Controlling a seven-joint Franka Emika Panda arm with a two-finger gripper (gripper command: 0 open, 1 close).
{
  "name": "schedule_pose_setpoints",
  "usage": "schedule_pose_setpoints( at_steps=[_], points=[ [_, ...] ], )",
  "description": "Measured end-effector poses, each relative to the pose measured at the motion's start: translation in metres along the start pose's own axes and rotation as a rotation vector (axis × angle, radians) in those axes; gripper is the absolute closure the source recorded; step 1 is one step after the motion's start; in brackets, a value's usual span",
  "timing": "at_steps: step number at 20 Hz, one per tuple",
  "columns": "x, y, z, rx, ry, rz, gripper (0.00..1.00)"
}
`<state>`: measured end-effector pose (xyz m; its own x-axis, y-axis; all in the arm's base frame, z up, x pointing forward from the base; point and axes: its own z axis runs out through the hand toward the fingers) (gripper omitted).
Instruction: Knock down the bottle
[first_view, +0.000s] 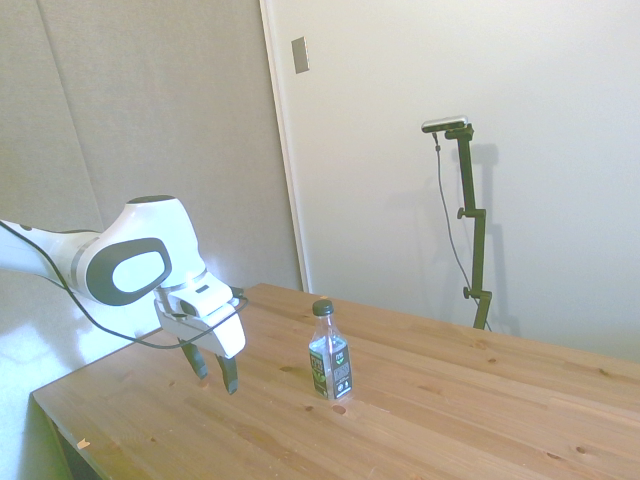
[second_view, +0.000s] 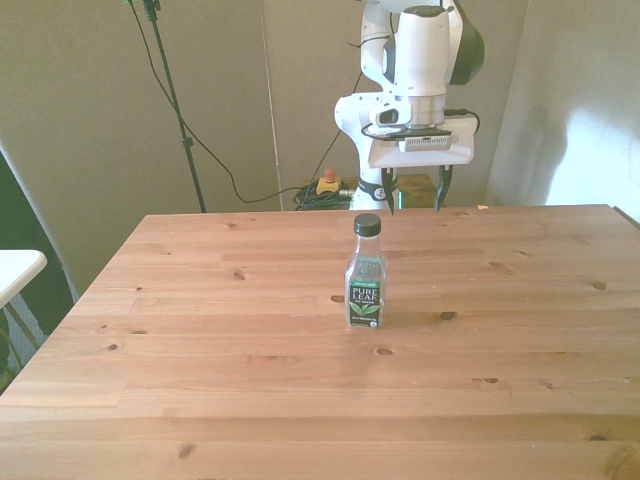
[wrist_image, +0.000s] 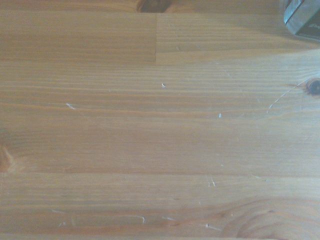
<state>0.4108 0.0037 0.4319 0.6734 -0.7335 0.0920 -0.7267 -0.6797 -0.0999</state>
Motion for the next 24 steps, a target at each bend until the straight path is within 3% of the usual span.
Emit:
schedule_pose_setpoints(
  at_steps=[1, 2, 7, 14, 24],
  points=[
    [0.0, 0.0, 0.0, 0.0, 0.0, 0.0, 0.0],
    [0.0, -0.001, 0.0, 0.001, 0.001, -0.001, 1.0],
    [0.011, 0.0, -0.014, 0.005, 0.022, 0.007, 1.0],
    [0.066, 0.014, -0.05, 0.026, 0.084, 0.094, 1.0],
    [0.121, -0.018, -0.039, 0.024, 0.096, 0.199, 1.0]
  ],
)
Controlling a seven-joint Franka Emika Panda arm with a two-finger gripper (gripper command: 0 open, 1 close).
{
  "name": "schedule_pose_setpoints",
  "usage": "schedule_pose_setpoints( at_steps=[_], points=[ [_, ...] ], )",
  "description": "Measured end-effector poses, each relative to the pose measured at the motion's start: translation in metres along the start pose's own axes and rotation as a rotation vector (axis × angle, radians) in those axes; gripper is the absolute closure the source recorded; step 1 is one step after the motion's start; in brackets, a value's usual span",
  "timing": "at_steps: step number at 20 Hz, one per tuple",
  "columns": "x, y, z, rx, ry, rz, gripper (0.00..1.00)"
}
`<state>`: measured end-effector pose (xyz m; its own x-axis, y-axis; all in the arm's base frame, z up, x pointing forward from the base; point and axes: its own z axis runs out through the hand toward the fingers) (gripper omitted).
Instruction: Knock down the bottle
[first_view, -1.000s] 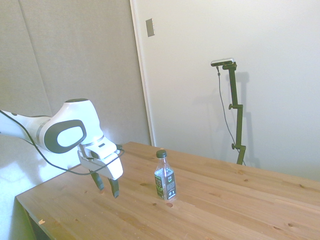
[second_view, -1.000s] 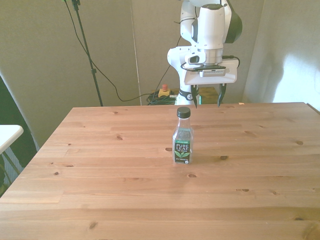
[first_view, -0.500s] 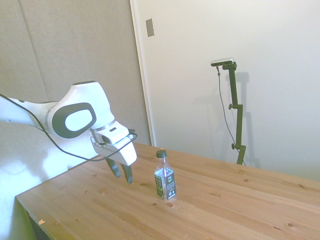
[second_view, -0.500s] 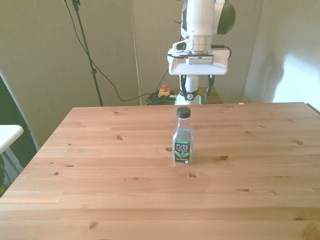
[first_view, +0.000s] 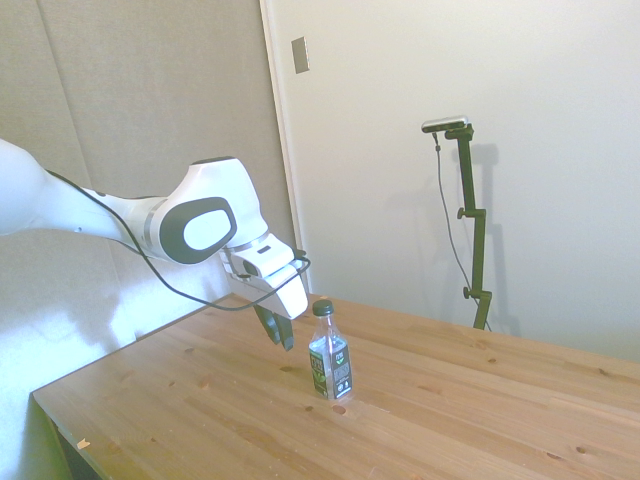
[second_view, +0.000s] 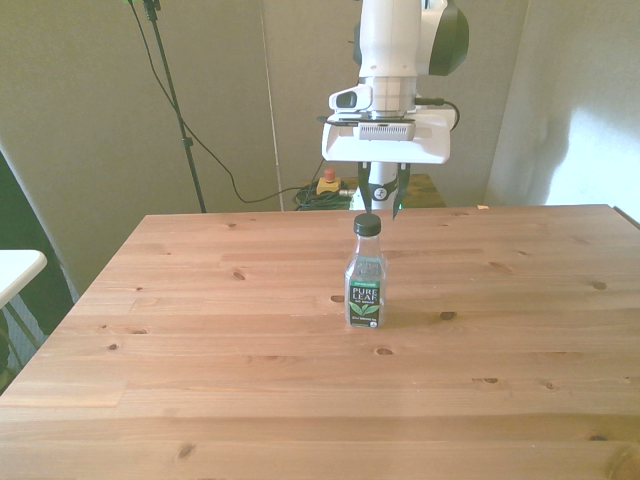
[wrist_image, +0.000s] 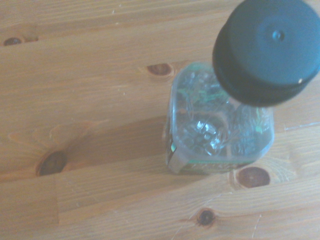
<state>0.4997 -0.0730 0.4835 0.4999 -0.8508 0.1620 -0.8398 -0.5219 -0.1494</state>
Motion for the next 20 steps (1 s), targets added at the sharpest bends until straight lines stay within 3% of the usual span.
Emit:
schedule_pose_setpoints(
  at_steps=[14, 20],
  points=[
    [0.051, -0.041, -0.006, 0.002, 0.047, 0.079, 1.0],
    [0.072, -0.088, 0.008, -0.013, 0.091, 0.111, 1.0]
  ],
)
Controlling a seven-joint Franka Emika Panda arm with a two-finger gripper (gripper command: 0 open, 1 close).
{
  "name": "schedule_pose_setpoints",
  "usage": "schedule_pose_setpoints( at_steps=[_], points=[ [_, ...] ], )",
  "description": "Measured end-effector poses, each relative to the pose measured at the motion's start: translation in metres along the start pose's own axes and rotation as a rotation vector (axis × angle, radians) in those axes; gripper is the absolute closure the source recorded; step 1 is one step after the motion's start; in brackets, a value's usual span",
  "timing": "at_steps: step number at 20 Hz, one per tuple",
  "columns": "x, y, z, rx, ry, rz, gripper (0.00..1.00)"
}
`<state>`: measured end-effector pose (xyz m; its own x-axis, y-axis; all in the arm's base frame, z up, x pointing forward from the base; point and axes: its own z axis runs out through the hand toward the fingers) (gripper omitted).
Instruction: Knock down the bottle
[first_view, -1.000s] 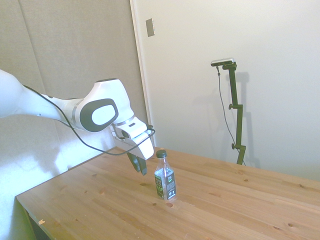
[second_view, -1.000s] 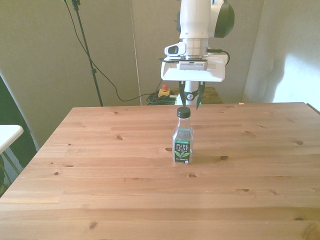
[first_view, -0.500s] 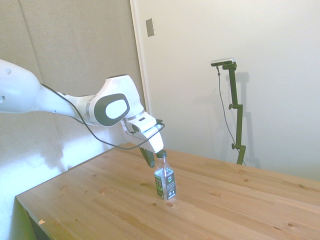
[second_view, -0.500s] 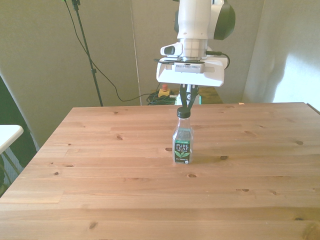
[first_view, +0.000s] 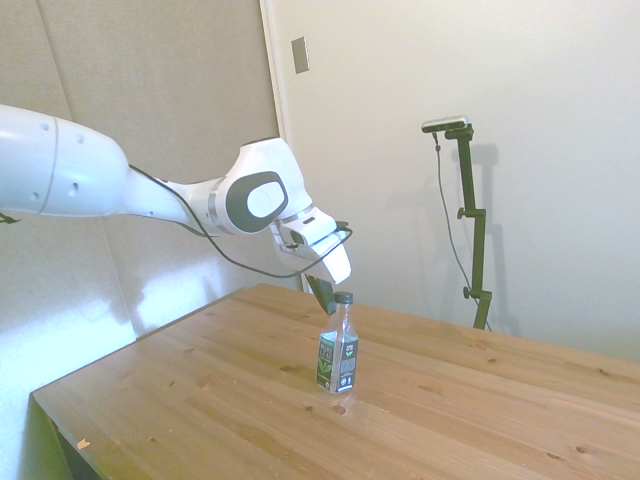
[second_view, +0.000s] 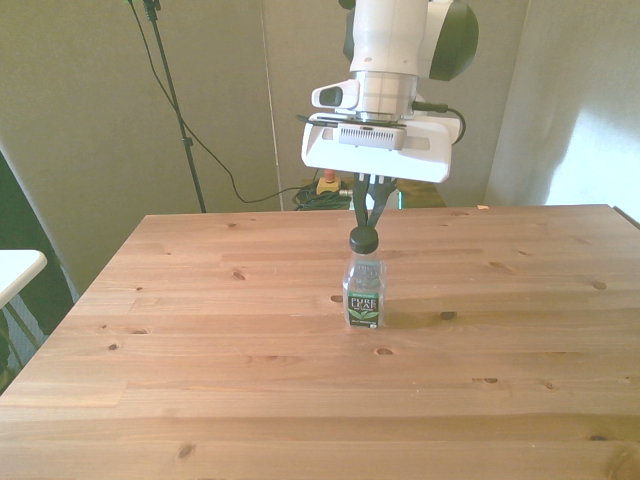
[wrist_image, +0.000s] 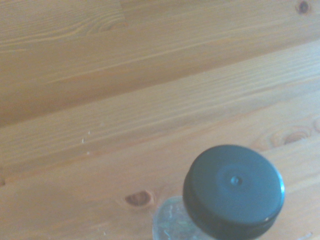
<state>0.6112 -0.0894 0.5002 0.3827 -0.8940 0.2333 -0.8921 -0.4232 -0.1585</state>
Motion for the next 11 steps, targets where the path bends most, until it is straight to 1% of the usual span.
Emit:
schedule_pose_setpoints(
  at_steps=[3, 5, 11],
  points=[
    [0.001, -0.026, 0.023, -0.008, 0.012, 0.013, 1.0],
    [0.005, -0.037, 0.032, 0.009, 0.028, 0.026, 1.0],
    [0.028, -0.042, 0.037, 0.062, 0.081, 0.057, 1.0]
  ],
)
